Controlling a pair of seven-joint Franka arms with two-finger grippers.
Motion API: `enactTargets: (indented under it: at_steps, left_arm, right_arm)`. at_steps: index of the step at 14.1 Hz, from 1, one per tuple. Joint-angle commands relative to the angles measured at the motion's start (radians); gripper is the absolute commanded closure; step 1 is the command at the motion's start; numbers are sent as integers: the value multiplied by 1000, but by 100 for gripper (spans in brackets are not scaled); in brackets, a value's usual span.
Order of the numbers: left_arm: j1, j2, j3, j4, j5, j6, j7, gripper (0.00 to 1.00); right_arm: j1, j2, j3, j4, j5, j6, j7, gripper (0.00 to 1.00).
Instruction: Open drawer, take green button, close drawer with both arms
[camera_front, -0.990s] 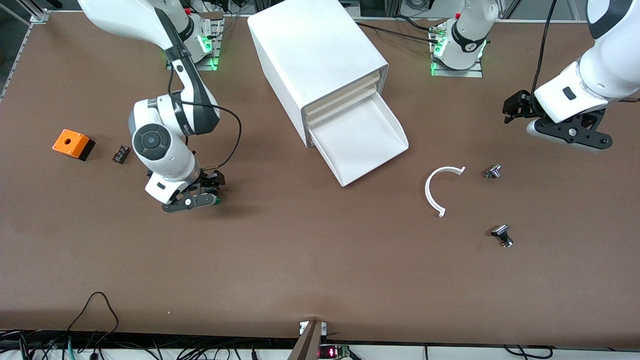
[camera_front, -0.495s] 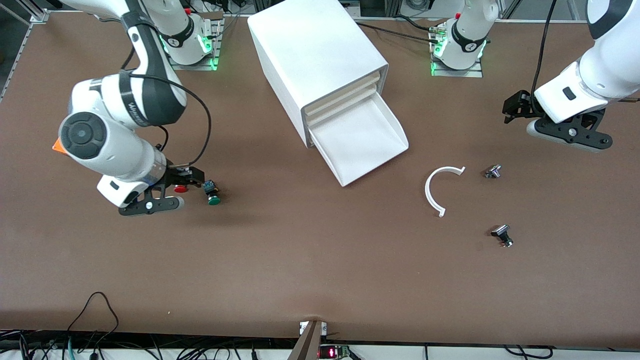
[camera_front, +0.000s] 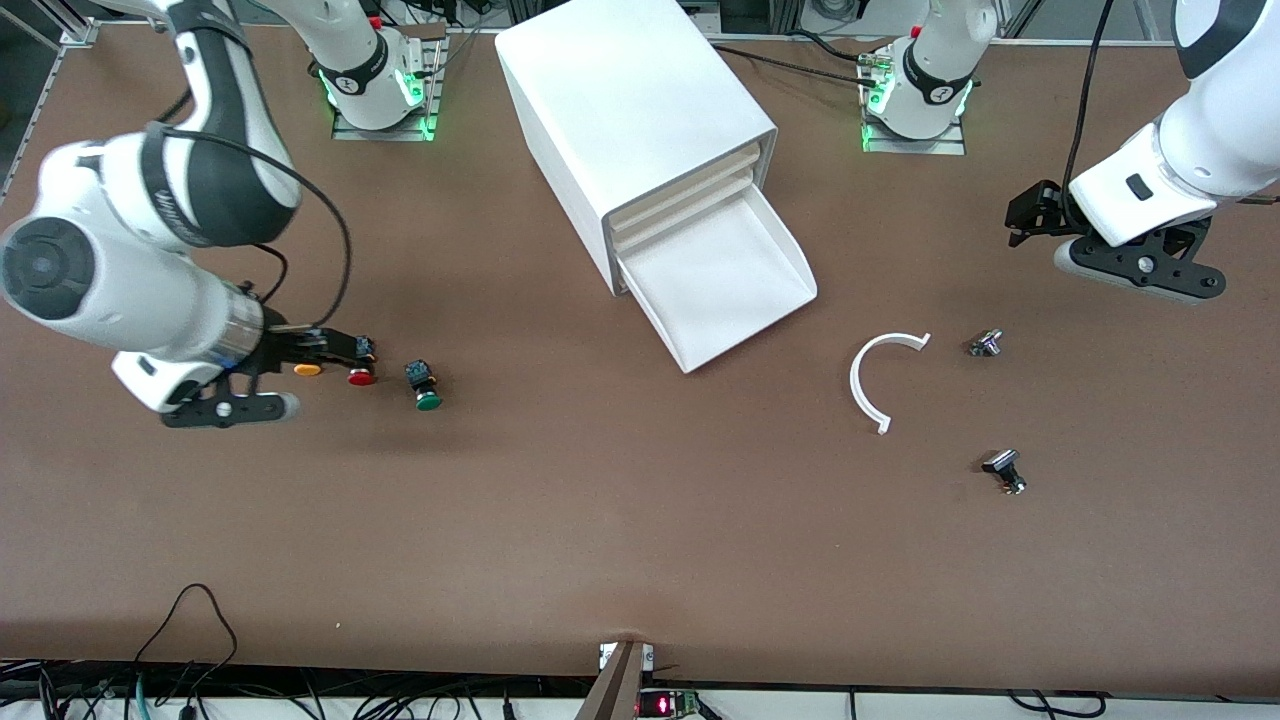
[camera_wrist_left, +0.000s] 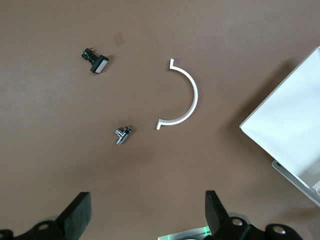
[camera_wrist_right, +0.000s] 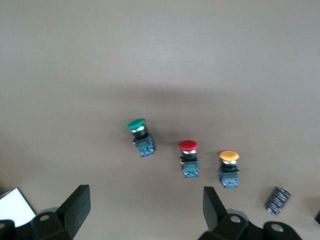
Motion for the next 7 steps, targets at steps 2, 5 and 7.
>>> enactTargets:
  at_steps: [2, 5, 7]
  left_arm:
    - [-2, 18, 1, 37, 0, -27, -6, 0]
    - [1, 16, 1, 37, 0, -27, -6, 0]
    - [0, 15, -2, 37, -7, -37, -6, 0]
  right_arm:
    - [-102, -67, 30, -3, 0, -58, -2, 0]
    - [-176, -89, 32, -3, -9, -61, -10, 0]
    - [-198, -109, 36, -9, -53, -61, -39, 0]
